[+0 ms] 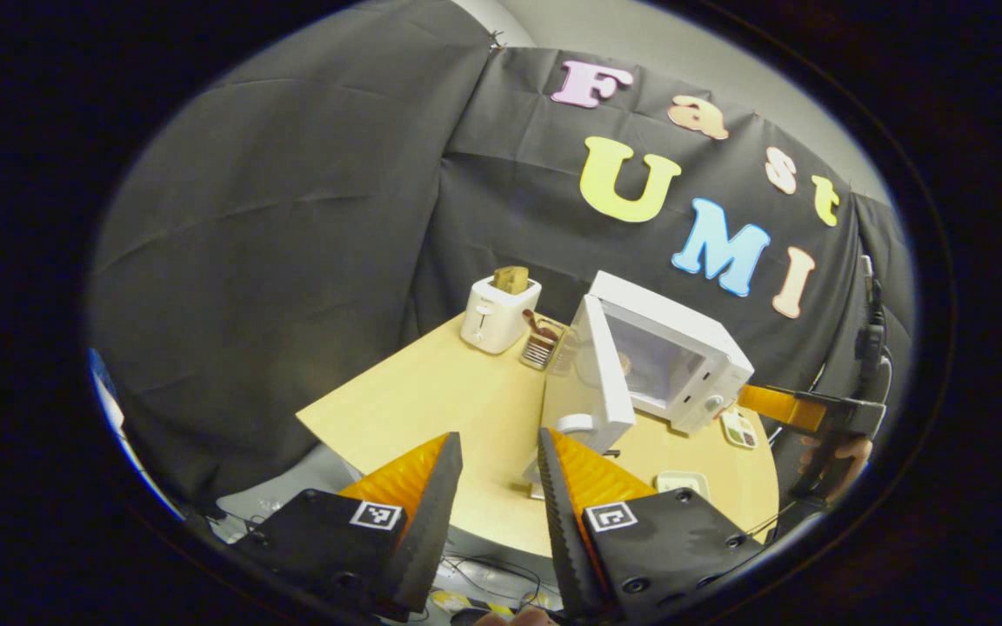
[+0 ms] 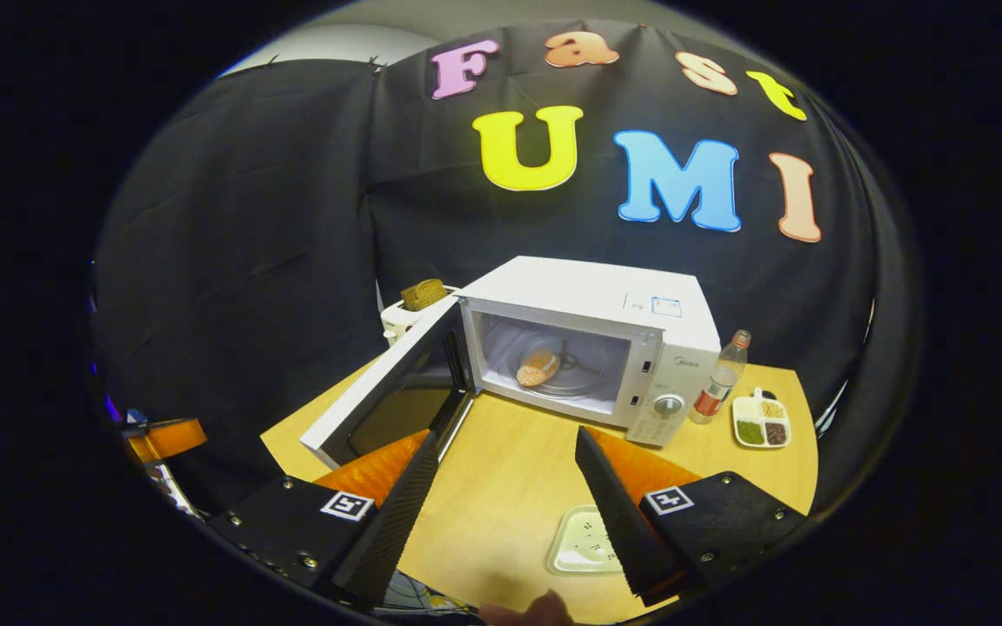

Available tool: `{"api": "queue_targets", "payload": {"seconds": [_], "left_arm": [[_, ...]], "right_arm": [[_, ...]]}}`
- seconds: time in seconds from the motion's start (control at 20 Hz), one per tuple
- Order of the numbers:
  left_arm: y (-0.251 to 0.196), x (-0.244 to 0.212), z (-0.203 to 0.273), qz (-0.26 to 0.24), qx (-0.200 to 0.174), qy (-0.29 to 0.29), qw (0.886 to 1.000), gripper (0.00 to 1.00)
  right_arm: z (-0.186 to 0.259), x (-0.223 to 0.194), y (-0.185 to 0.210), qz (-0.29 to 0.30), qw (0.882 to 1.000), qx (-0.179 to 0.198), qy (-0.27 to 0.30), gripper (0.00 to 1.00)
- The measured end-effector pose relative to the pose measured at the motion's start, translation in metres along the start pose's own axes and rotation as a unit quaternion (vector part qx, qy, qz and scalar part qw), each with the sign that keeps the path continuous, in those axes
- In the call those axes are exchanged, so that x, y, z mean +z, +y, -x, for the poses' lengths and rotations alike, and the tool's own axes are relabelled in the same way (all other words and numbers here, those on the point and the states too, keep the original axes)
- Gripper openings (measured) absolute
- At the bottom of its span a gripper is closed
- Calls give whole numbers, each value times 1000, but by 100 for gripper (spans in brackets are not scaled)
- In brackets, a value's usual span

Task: Open the microwave oven with the left hand, put the food in, and close the microwave oven.

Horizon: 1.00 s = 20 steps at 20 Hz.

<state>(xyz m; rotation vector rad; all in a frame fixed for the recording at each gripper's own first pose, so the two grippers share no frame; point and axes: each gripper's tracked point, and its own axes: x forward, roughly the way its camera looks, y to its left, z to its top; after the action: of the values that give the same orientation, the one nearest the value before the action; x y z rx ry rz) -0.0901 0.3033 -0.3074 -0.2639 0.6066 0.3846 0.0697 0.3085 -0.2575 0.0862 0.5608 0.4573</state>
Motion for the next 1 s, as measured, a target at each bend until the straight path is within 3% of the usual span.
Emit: {"api": "queue_targets", "payload": {"seconds": [0.45,0.55,0.65,0.75,1.0], "left_arm": [[-43,-32,-8,-14,52,13,998,69],[-42,-38,-25,-27,58,28,998,67],[-43,-39,-47,-43,42,43,997,62],[-35,-36,-80,-64,24,59,996,62],[-18,-53,-176,-127,-50,98,986,62]], "right_arm": [[50,1,-44,14,998,49,-38,98],[55,2,-54,28,997,40,-54,98],[62,8,-55,28,996,36,-83,97],[64,15,-63,33,994,8,-108,97],[66,-4,-69,-36,995,-56,-70,98]]}}
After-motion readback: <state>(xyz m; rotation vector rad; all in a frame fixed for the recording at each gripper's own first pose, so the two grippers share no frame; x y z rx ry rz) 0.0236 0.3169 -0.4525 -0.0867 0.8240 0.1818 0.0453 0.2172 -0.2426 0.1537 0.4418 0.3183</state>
